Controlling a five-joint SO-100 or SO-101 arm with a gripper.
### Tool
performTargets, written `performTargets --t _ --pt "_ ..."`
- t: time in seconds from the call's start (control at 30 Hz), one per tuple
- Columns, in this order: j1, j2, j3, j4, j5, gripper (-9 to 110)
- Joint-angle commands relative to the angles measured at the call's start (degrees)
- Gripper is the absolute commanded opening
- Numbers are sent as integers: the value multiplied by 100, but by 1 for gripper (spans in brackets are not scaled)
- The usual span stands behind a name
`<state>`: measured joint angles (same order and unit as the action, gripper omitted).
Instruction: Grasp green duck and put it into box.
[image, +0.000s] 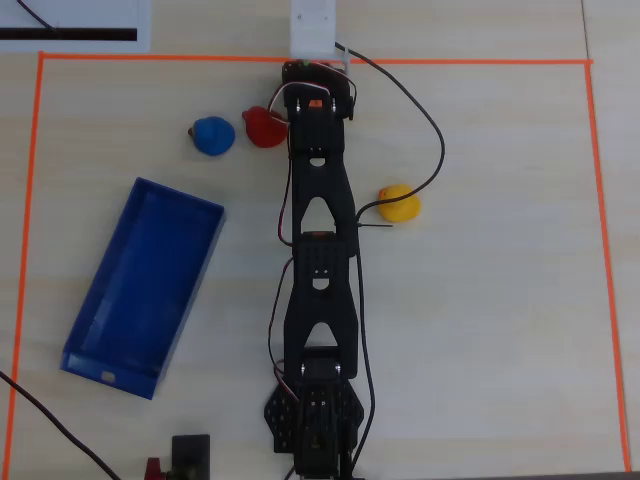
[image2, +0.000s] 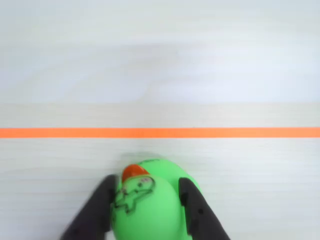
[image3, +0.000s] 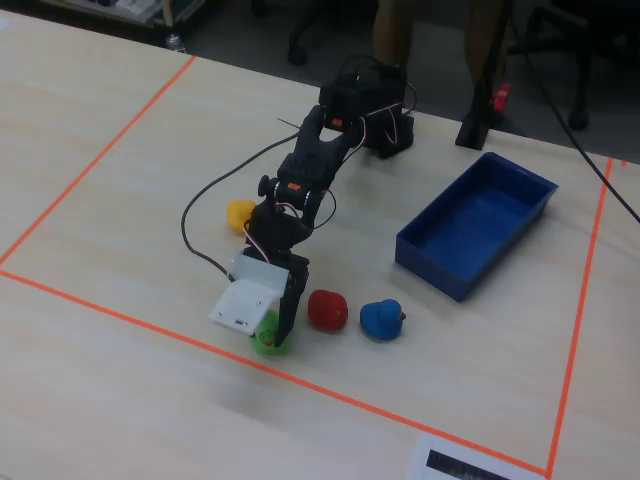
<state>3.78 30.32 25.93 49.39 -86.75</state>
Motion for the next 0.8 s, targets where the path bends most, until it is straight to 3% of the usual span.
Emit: performTargets --t 0.0,0.4,0.5,0.77 --pt "-70 114 -193 0 26 0" --pt "-185 466 -1169 1151 694 0" --pt "-299 1345 -1248 1354 1160 0" --pt "-1547 3867 -1046 3647 2707 0"
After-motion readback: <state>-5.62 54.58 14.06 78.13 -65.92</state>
